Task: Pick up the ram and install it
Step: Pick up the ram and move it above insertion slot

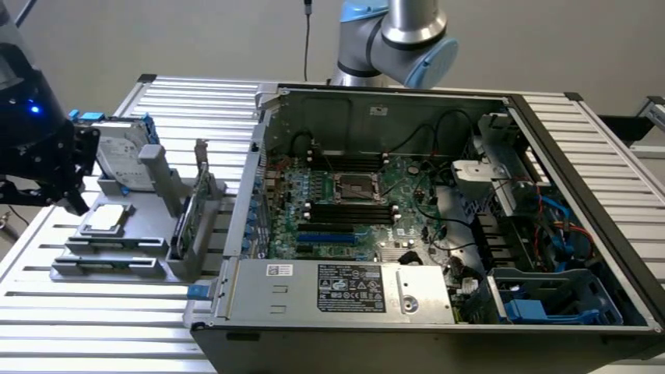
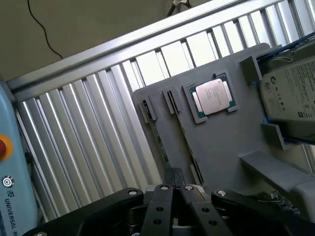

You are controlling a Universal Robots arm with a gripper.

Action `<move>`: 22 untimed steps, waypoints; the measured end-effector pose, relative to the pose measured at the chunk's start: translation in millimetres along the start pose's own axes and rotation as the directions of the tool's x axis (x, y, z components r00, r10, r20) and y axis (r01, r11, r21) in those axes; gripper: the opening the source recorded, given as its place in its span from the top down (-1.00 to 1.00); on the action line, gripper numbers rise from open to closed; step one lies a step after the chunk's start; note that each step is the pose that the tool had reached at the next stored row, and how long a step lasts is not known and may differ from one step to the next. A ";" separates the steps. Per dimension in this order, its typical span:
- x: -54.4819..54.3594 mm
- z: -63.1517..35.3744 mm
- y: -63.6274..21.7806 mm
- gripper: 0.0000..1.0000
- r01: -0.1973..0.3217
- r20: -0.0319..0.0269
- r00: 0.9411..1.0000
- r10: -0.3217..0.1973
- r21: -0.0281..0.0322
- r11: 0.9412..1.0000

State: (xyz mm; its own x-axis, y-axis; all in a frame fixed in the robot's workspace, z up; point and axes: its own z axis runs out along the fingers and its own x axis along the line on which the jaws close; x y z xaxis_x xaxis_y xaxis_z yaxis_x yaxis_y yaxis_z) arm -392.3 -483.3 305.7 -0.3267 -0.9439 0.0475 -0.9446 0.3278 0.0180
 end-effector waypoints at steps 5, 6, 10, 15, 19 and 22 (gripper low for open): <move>-0.1 2.3 -0.1 0.79 0.091 0.000 0.996 -0.091 0.010 0.996; -0.1 2.8 -0.1 0.79 0.109 0.000 0.994 -0.109 0.012 0.994; -0.2 4.9 -0.1 0.79 0.181 -0.001 0.983 -0.181 0.020 0.983; 0.0 7.7 0.7 0.79 0.233 0.013 0.972 -0.234 0.032 0.972; 1.6 11.5 2.3 0.52 0.239 0.019 0.971 -0.240 0.034 0.970; 3.8 16.7 2.1 0.40 0.246 0.020 0.969 -0.246 0.034 0.969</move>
State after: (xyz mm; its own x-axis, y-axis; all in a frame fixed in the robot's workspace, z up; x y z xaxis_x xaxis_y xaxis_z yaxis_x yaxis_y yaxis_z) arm -396.1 -486.8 289.2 -0.0846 -0.9962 0.0219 -0.9964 0.0845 -0.0053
